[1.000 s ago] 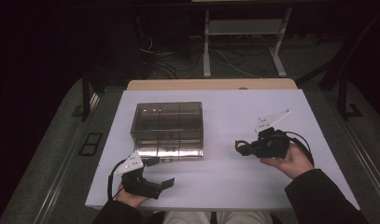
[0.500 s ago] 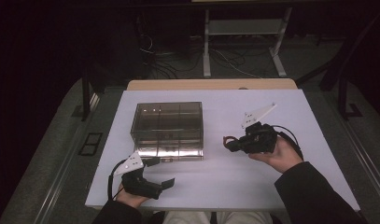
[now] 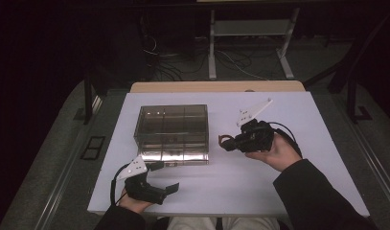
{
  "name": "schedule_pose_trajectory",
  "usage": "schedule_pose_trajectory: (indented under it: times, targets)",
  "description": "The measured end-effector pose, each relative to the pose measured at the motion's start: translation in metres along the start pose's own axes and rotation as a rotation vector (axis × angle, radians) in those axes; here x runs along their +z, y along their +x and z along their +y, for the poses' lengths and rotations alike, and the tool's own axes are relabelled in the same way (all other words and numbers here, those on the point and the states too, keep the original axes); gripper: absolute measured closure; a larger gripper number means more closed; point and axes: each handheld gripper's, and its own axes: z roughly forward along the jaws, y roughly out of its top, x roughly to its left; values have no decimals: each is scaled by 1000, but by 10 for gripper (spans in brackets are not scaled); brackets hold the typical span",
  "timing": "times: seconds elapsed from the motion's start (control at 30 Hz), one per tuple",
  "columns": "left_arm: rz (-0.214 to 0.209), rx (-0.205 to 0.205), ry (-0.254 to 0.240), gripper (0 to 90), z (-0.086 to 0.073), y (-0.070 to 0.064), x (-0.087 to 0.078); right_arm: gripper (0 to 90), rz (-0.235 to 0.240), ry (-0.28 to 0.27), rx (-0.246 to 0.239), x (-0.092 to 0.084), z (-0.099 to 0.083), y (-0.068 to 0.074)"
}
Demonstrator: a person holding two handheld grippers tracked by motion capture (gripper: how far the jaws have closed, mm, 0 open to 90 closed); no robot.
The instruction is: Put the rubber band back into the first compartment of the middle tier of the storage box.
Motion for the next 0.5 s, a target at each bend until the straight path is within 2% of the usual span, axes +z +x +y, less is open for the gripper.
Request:
schedule_pose_trajectory:
  times: [0.5]
  targets:
    - [0,0,1,0,0,0,0,855,21,-11,-44,9,27,5]
